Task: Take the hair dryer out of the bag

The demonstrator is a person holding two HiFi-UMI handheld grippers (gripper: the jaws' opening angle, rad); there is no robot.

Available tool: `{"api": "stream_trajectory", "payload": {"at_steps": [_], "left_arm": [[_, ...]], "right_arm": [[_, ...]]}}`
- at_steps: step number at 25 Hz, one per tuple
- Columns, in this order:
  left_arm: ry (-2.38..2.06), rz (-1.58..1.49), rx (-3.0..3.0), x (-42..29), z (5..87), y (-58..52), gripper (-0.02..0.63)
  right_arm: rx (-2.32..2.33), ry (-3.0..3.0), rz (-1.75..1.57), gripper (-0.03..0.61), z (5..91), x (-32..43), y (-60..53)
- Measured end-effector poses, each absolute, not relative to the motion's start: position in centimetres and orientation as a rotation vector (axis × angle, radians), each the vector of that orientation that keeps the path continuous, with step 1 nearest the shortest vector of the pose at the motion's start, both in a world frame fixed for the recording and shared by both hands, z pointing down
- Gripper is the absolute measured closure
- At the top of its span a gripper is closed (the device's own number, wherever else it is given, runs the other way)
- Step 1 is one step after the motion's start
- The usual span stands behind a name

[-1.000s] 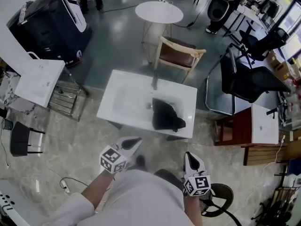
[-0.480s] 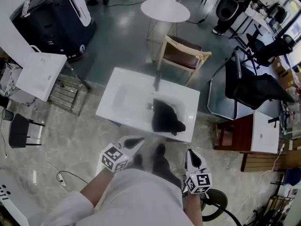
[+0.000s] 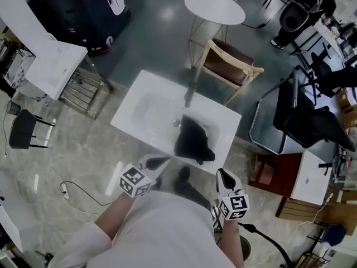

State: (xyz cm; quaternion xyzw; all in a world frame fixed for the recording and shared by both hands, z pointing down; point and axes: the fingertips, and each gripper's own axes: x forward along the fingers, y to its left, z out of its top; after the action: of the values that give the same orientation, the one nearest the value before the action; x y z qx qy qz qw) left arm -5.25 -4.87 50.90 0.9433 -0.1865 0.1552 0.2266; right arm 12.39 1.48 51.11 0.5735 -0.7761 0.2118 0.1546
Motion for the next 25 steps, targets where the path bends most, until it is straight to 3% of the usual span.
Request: {"api": "stream_trajectory", "payload": {"at_steps": [15, 23, 25], "left_arm": [[-0.582, 0.493, 2.453, 0.4, 57.4, -7.0, 0.612], [-0.634, 0.521, 2.361, 1.5, 61.2, -7.4, 0.612], [-0.637, 0.522, 2.343, 1.6, 61.9, -7.3, 0.587]], "right_arm": [[1.196, -2.254, 0.771, 0.528, 61.8, 15.7, -5.3], [0.916, -2.209, 0.835, 0.479, 69.4, 14.1, -6.1], [0.844, -2.203, 0.823, 0.462, 70.6, 13.6, -6.1]]}}
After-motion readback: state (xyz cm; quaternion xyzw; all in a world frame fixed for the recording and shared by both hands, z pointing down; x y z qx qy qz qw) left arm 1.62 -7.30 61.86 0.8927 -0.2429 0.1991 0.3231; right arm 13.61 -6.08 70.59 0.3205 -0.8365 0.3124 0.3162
